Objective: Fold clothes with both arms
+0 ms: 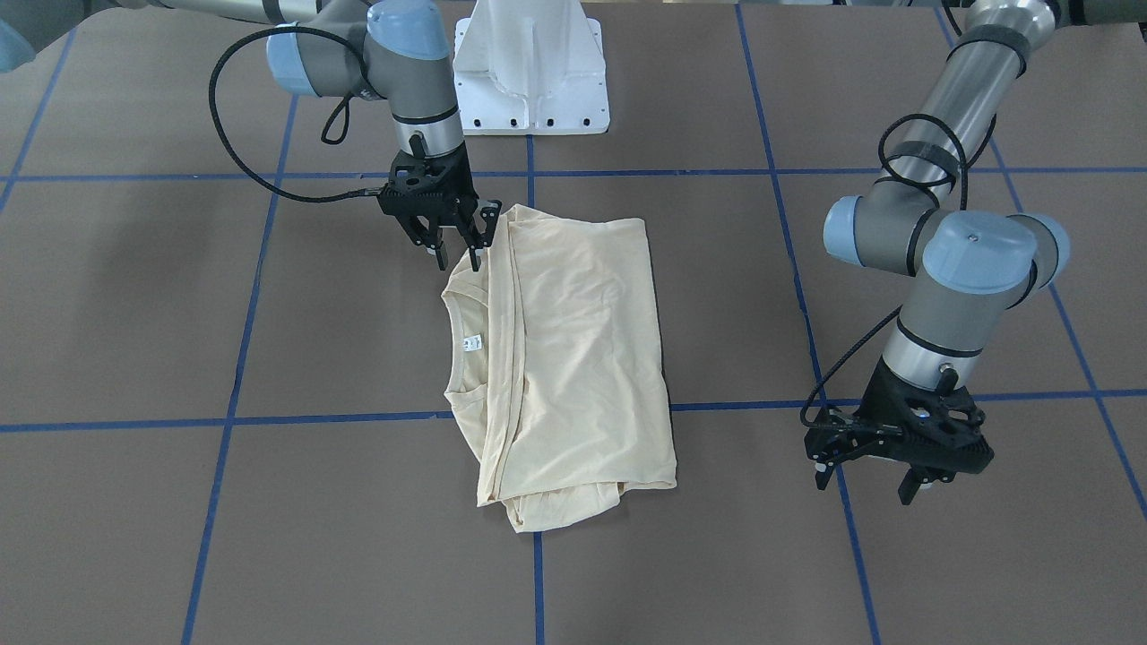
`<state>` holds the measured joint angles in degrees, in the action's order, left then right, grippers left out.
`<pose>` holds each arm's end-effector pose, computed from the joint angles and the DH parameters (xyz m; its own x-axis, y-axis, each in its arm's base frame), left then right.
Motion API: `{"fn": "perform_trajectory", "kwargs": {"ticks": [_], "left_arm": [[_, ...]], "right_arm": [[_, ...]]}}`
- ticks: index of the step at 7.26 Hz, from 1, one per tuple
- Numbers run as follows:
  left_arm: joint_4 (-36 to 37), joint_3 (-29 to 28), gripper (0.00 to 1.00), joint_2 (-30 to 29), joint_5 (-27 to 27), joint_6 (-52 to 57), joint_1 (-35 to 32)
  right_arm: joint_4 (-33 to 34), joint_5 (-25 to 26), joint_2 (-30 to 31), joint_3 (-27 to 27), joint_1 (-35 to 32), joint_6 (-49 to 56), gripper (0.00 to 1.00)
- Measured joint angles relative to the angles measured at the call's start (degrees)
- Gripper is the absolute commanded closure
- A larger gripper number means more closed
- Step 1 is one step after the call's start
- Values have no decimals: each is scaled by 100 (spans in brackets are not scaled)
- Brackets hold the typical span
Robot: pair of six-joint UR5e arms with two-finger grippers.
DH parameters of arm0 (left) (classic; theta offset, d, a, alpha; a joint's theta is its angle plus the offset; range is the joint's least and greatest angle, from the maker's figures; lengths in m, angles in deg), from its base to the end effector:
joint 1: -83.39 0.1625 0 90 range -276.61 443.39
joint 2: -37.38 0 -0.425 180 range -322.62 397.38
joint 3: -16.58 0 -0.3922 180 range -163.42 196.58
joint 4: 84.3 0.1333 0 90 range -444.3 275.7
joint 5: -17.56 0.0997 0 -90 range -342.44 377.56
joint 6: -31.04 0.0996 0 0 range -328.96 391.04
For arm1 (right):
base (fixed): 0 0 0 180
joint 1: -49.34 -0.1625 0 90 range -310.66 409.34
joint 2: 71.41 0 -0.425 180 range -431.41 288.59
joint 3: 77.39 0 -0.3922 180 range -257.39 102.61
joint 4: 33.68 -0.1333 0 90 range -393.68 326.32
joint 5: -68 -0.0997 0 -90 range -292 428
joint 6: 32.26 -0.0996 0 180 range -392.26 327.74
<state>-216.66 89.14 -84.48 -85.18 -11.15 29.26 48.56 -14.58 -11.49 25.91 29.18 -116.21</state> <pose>0.3434 -0.6650 0.3956 0.7211 0.2361 -0.6514 0.2204 0.8132 0.5387 -0.5481 -0.3569 0.2452 0.6317 0.1206 0.7658 -0.3717 0.9140 0.1626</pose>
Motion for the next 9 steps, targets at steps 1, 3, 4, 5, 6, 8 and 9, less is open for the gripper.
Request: {"fn": "perform_trajectory", "kwargs": {"ticks": [1, 3, 4, 5, 6, 8, 9], "left_arm": [[0, 2, 0, 2, -5, 1, 7], [0, 4, 0, 4, -9, 1, 20], [0, 4, 0, 5, -9, 1, 23], [0, 4, 0, 5, -10, 1, 25], [0, 4, 0, 5, -9, 1, 25], [0, 4, 0, 5, -9, 1, 25], [0, 4, 0, 5, -10, 1, 25]], "right_arm": [[320, -28, -371, -216, -130, 146, 0], [745, -134, -1297, -1223, -309, 316, 0], [977, -165, -1673, -1713, -344, 396, 0], [1233, -180, -1914, -2025, -363, 521, 0], [1401, -185, -2039, -2216, -370, 659, 0], [1492, -188, -2107, -2492, -369, 833, 0], [1496, -190, -2125, -2585, -367, 866, 0]]}}
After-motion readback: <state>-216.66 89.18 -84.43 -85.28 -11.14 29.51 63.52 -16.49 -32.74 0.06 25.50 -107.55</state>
